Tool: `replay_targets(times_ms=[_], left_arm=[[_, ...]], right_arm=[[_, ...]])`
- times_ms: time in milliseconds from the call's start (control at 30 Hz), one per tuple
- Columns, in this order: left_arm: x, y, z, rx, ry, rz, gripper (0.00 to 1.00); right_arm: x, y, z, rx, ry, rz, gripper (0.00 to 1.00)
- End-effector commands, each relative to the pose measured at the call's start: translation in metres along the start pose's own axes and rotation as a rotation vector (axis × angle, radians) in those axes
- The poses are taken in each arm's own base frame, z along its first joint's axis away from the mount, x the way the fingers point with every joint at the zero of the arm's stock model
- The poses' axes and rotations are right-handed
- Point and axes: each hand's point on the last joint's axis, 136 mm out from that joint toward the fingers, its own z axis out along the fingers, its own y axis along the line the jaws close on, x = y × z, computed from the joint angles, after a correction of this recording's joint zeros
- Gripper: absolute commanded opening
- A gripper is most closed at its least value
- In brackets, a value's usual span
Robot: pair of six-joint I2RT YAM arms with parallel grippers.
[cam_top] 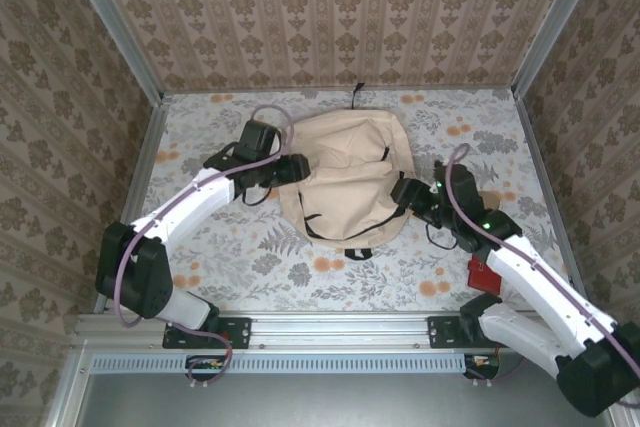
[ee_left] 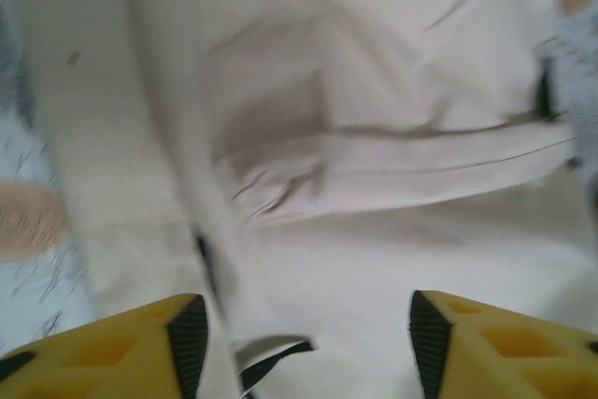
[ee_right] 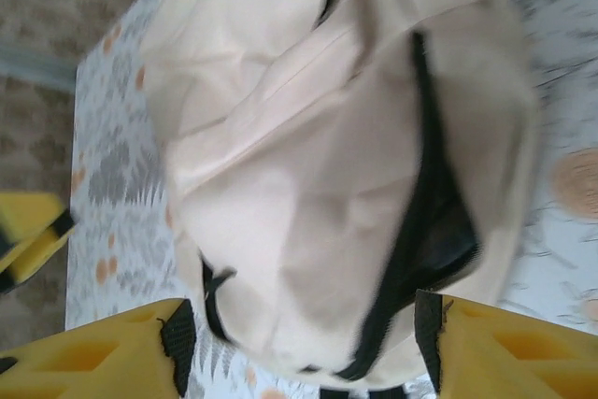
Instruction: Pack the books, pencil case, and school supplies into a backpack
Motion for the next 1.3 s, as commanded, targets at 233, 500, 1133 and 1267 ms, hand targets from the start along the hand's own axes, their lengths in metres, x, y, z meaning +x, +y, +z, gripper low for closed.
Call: replay_targets(times_ms=[233,500,1133,1267], left_arm=[[0.023,0.037,0.043,-0.039,0.091,-0.085,0.32],[0.038,0.045,0.069,-0.032,0.193,-0.087,0.32],[0.049,0.047,0.081,-0.051,0.238,-0.109,0.17],[0.044,0.023,0.073,-0.002,0.21,-0.077,0.12]], right_arm=[[0.057,0.057,0.044,0.003,0.18,-0.217,0.61],[0.083,0.056,0.074,0.027,0.265,-0.215,0.58],[0.075,-0.01,0.089,0.282,0.237,-0.176,0.58],[0.063,-0.04,0.085,0.367,0.212,-0.136,0.58]])
